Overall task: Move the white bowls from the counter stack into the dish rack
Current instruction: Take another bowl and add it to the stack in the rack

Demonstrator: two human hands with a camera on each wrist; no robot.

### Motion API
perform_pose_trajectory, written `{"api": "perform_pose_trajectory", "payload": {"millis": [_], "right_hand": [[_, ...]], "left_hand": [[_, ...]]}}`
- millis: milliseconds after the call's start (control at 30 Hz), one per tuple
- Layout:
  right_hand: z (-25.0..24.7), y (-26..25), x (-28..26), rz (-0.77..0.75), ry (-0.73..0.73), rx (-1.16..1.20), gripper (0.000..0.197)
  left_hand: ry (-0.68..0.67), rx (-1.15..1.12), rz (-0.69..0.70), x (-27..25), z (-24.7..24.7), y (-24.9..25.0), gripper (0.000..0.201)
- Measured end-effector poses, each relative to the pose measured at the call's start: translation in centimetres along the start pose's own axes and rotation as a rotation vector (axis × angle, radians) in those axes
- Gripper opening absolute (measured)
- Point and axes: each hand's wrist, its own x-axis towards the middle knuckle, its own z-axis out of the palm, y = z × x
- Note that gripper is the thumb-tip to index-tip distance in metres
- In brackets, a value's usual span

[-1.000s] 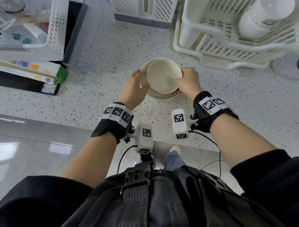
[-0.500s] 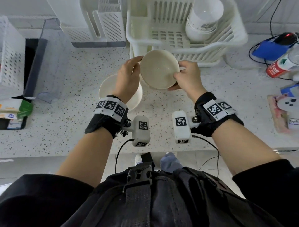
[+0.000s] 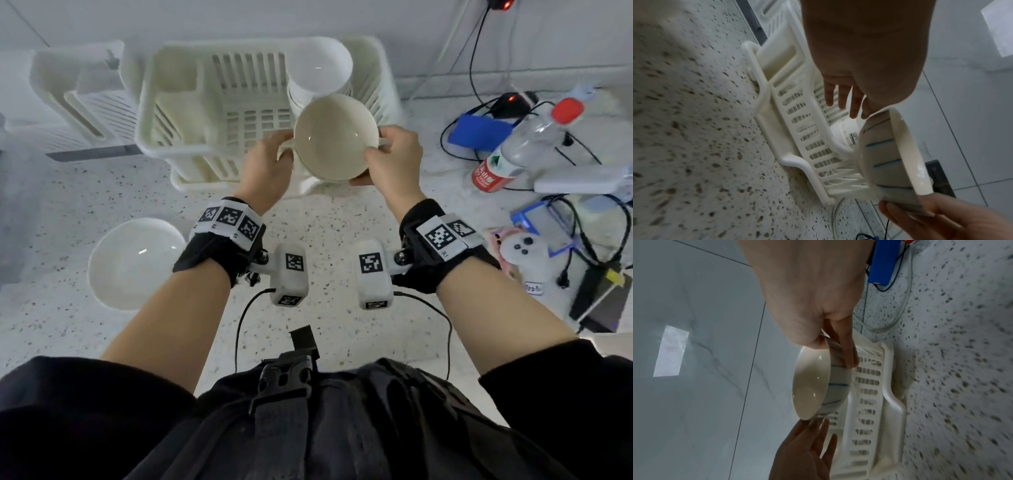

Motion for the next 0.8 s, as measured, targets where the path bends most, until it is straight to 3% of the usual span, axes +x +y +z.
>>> {"api": "perform_pose_trajectory", "payload": {"millis": [267, 467, 800], "right_hand": [[-0.4, -1.3, 6.6, -0.018, 0.004, 0.082, 0.030], [2.1, -3.6, 11.4, -0.061, 0.014, 0.103, 0.025], [5.8, -3.2, 16.6, -0.072, 0.080, -0.004, 0.020]], "left_hand": [[-0.079, 0.185, -0.074, 4.5, 1.5, 0.9, 0.039], [-0.269, 0.136, -0.148, 6.8, 0.9, -1.0, 0.038], [-0.455, 0.089, -0.080, 9.4, 1.4, -2.7, 0.031]]}}
